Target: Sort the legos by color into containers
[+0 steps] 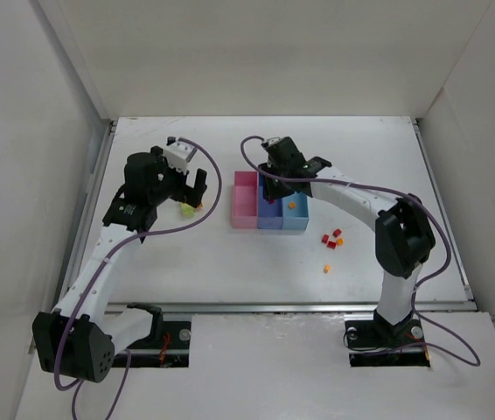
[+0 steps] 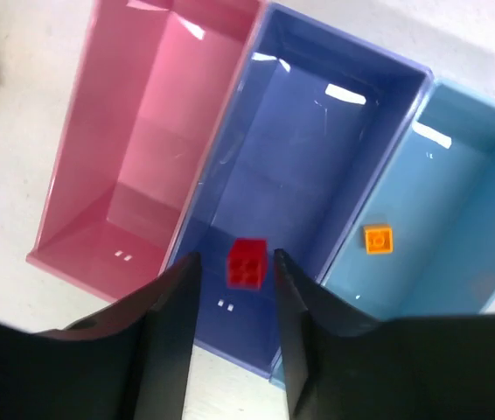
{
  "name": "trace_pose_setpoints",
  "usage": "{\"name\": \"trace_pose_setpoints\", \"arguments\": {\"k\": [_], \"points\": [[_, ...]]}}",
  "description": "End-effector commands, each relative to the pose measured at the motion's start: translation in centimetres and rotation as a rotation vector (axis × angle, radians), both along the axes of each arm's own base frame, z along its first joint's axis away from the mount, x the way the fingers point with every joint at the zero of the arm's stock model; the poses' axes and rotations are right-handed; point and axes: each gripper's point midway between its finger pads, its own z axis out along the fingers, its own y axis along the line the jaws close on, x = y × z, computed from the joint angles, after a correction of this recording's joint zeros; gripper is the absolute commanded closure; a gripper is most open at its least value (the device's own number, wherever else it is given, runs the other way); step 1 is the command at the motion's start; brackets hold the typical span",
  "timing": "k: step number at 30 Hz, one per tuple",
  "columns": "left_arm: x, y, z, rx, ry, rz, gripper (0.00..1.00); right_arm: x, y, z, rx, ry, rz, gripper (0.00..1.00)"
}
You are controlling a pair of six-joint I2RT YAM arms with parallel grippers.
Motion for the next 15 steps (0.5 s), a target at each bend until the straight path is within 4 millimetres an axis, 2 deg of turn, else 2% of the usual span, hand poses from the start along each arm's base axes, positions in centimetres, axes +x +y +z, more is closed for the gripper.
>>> {"name": "trace_pose_setpoints", "arguments": {"k": [1, 4, 8, 10, 13, 14, 15], "points": [[-0.8, -1.7, 0.6, -0.032, -0.012, -0.105, 0.00, 0.7, 1.7, 3.3, 0.071, -0.062, 0.050, 0.53], [-1.0, -2.0, 0.2, -0.039, -0.007, -0.122, 0.00, 0.8, 1.9, 3.8, 0.083, -0.077, 0.063, 0.44], [-0.8, -2.0, 0.2, -0.048, -0.014, -0.118, 0.00, 0.7, 1.6, 4.3, 0.076, -0.079, 0.057, 0.41], [-0.8, -2.0, 0.2, -0.029, -0.025, -0.128, 0.00, 0.7, 1.4, 5.3, 0.088, -0.098, 0.043, 0.41], [-0.9, -1.7, 0.1, 0.030, -0.038, -0.155, 0.00, 1.0, -0.7, 8.2, 0.153, -0.116, -0.037, 0.40], [-0.8, -1.3, -0.1, 0.076, -0.054, -0.164, 0.00, 0.8, -1.7, 10.2, 0.194, -0.140, -0.072, 0.40], [-0.4, -0.6, -0.1, 0.107, -0.063, -0.137, 0.00, 0.7, -2.4, 10.7, 0.214, -0.139, -0.085, 0.39]]}}
